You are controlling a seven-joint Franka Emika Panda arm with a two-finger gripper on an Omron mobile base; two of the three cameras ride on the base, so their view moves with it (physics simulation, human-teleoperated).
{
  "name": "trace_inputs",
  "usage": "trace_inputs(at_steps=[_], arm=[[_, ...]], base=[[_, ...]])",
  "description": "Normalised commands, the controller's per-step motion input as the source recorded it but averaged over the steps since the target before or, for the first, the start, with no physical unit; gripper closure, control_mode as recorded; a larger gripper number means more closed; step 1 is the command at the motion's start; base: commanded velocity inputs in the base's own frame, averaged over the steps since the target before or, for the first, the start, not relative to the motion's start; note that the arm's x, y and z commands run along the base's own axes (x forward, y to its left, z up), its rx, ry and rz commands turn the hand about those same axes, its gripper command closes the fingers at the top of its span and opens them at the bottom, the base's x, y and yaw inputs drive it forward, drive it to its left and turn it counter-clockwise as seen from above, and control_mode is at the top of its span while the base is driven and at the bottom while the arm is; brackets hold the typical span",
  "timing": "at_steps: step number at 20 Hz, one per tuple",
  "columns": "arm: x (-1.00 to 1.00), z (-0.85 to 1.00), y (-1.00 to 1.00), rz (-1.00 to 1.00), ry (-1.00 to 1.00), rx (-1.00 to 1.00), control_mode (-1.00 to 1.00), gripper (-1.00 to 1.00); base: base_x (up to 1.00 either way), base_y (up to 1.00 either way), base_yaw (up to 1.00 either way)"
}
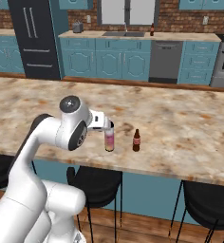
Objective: Place the large bottle from the dining counter next to the other large bottle outside the sink, and place the small bottle from the dining counter next to the other small bottle inside the sink.
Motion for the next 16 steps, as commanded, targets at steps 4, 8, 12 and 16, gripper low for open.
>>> trace_inputs(at_steps=[4,8,12,16], arm=[[0.31,-0.06,-0.14,0.00,0.00,0.00,-1.00,-1.00],[0.36,-0.04,-0.07,-0.01,0.00,0.00,-1.00,-1.00],[0.34,-0.09,-0.01,-0.02,0.00,0.00,-1.00,-1.00],[0.32,-0.11,-0.02,-0.02,0.00,0.00,-1.00,-1.00]], base=[[0.00,0.00,0.00],[0.00,0.00,0.00],[0.00,0.00,0.00],[0.00,0.00,0.00]])
